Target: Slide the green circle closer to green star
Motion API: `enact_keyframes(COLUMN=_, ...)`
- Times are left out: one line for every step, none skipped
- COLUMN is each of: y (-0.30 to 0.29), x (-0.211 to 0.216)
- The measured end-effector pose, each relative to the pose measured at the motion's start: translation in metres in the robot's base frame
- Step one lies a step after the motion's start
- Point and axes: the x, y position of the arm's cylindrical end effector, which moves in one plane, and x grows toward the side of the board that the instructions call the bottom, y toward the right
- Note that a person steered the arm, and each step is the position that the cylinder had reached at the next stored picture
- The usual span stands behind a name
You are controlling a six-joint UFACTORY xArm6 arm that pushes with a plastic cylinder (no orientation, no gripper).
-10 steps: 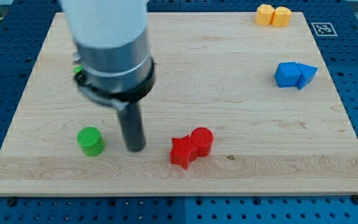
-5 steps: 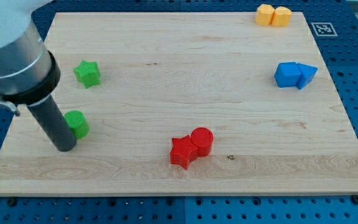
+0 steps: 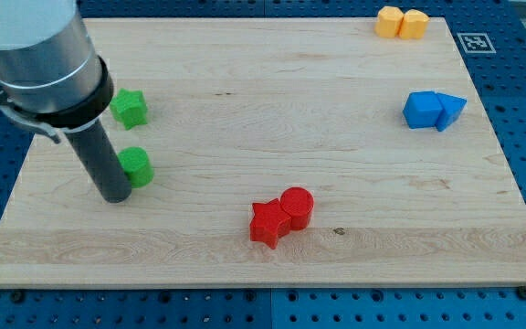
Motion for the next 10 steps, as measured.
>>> enact_keyframes(y=0.009, x=-0.015)
enact_keyframes(y=0.021, x=-0.031)
enact_keyframes(y=0.012, x=-0.051)
enact_keyframes(y=-0.007, x=-0.067)
enact_keyframes(y=0.008, x=-0.048)
enact_keyframes(y=0.018, x=-0.017)
enact_keyframes(y=0.061, x=-0.028)
enact_keyframes(y=0.057, x=-0.05)
enact_keyframes(y=0.041, x=-0.071)
enact_keyframes(y=0.025, x=-0.086)
